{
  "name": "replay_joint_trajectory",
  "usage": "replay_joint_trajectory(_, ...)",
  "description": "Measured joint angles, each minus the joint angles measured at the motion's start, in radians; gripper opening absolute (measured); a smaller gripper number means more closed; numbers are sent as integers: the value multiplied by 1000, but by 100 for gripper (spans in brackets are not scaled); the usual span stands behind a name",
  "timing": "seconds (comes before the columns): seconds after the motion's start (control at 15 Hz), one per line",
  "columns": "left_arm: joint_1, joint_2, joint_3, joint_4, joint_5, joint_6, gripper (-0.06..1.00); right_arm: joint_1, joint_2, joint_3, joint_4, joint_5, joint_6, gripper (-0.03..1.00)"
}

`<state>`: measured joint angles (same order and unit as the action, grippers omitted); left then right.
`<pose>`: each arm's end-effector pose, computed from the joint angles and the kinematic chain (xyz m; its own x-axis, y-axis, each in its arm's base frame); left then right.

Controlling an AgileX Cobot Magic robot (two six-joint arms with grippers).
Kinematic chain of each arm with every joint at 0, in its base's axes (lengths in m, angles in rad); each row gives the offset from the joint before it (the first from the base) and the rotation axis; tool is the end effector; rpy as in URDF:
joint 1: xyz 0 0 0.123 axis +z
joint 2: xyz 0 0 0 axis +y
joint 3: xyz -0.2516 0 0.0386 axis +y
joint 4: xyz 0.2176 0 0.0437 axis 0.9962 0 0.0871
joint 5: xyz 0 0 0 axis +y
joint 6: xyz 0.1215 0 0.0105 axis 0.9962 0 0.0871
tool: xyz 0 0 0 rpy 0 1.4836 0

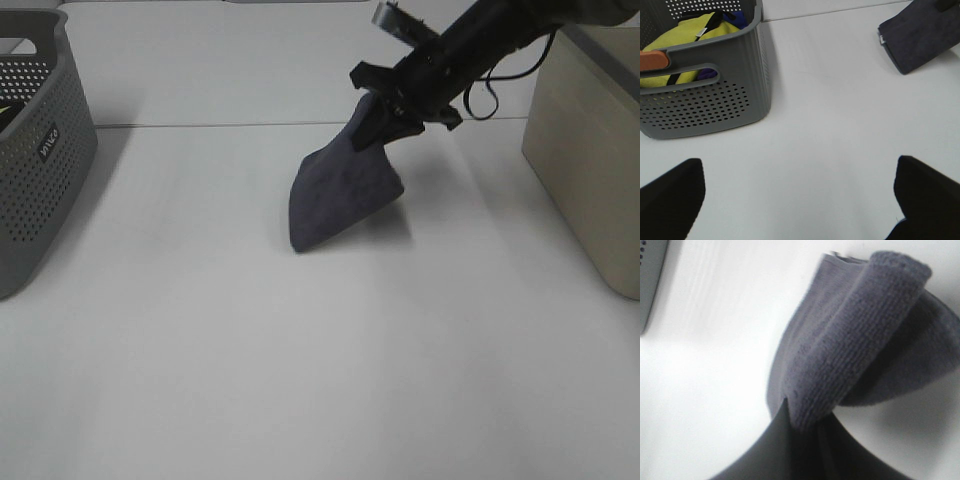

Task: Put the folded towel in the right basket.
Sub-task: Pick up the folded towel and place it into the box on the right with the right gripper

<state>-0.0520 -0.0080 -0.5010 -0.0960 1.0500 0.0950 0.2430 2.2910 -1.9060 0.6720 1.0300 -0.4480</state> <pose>0.0255 -0.0115 0.2506 -0.4296 0.0694 -0.9004 0.1469 0.9891 0.0061 0.4201 0.1712 0.1488 -0.8851 -0.2711 -0.3782 -0.4376 0.7613 0.4785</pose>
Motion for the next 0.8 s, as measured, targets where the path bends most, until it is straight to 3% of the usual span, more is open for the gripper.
replay_joint_trajectory(0.27,0,0,0,0,0,0,98,0,-183,0,-112,39,3,6)
replay_joint_trajectory(0.53,0,0,0,0,0,0,98,-5,-386,0,-371,76,98,6)
replay_joint_trajectory(0.8,0,0,0,0,0,0,98,-146,-517,0,-403,123,119,6)
